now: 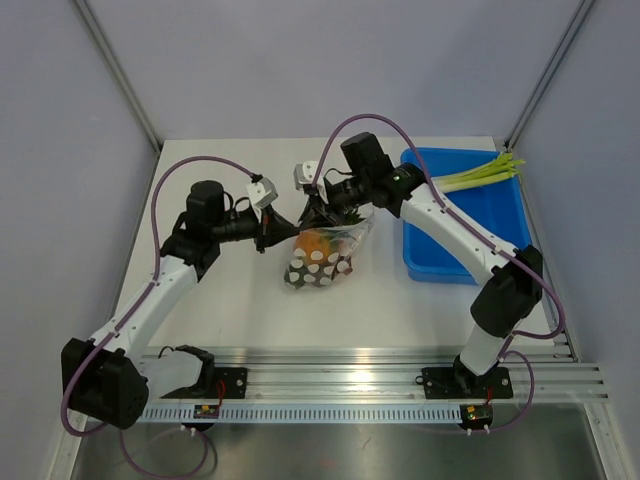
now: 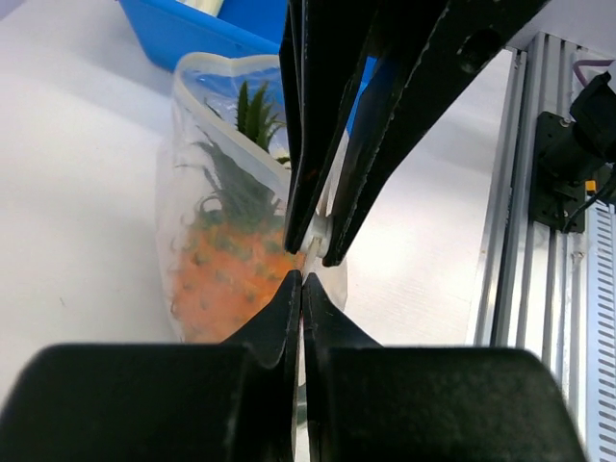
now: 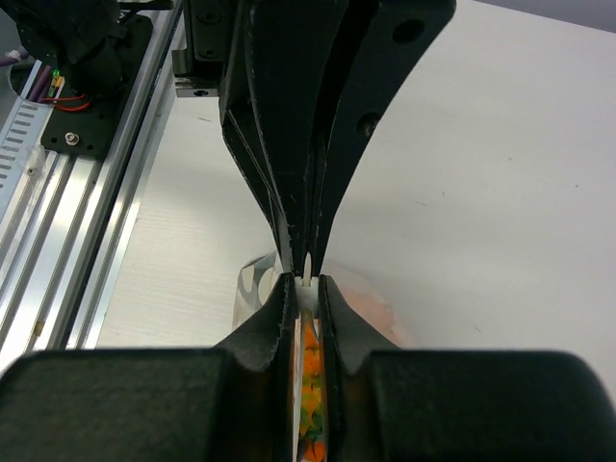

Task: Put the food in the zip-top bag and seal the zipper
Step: Zip the zipper food storage bag at the center of the board.

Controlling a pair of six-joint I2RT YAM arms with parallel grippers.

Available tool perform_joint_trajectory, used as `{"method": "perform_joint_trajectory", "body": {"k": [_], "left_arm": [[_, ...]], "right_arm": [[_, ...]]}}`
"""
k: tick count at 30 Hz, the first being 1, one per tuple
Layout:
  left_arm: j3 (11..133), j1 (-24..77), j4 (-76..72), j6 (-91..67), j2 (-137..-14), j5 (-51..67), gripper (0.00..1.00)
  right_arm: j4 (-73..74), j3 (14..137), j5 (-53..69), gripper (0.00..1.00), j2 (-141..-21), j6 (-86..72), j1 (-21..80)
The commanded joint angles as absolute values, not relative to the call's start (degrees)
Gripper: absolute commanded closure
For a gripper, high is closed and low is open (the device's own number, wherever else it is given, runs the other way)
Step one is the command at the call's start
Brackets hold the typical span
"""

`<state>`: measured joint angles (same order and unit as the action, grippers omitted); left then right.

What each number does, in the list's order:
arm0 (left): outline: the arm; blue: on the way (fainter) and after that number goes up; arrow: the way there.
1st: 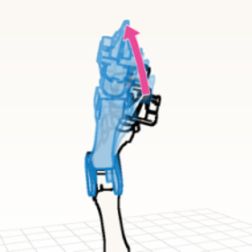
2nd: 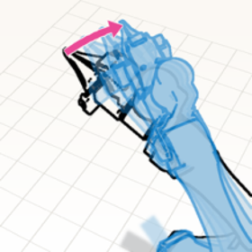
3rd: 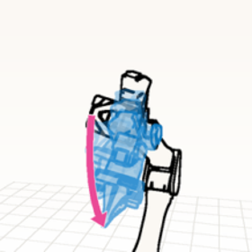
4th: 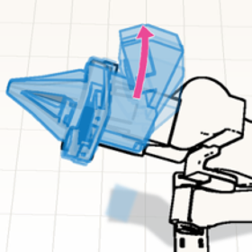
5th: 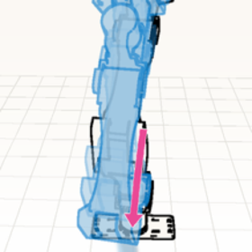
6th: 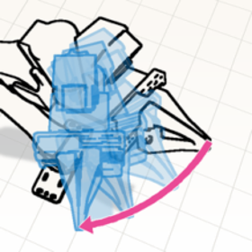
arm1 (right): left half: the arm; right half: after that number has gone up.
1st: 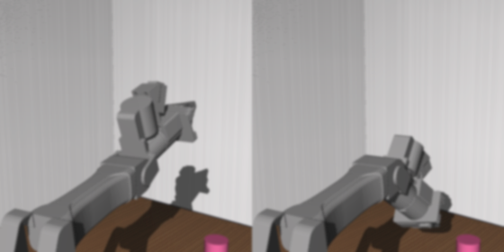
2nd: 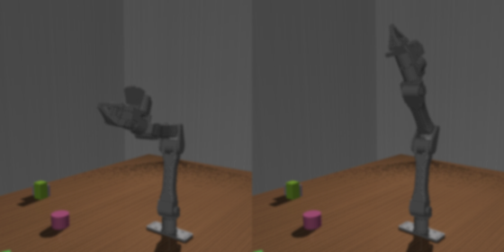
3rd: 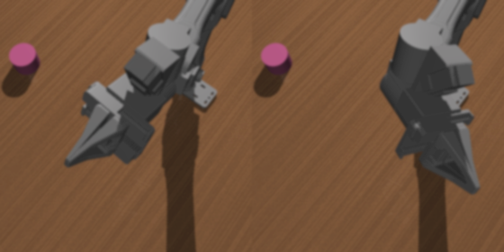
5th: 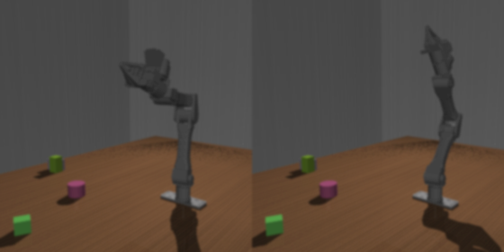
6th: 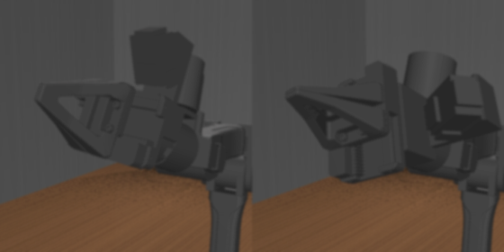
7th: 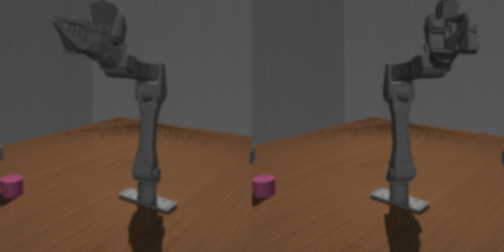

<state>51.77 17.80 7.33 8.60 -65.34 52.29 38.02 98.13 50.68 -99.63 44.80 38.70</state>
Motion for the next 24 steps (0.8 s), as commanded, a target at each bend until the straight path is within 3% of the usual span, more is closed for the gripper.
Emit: {"method": "perform_joint_trajectory", "body": {"k": [1,24], "left_arm": [[50.8,17.4,2.73,8.09,-62.76,47.03,1.0],[50.89,11.78,0.53,6.16,-59.68,39.47,1.0]], "right_arm": [[39.73,97.21,50.72,1.0,-95.63,45.79,36.83],[36.39,81.92,44.48,1.0,-86.05,40.26,27.69]]}}
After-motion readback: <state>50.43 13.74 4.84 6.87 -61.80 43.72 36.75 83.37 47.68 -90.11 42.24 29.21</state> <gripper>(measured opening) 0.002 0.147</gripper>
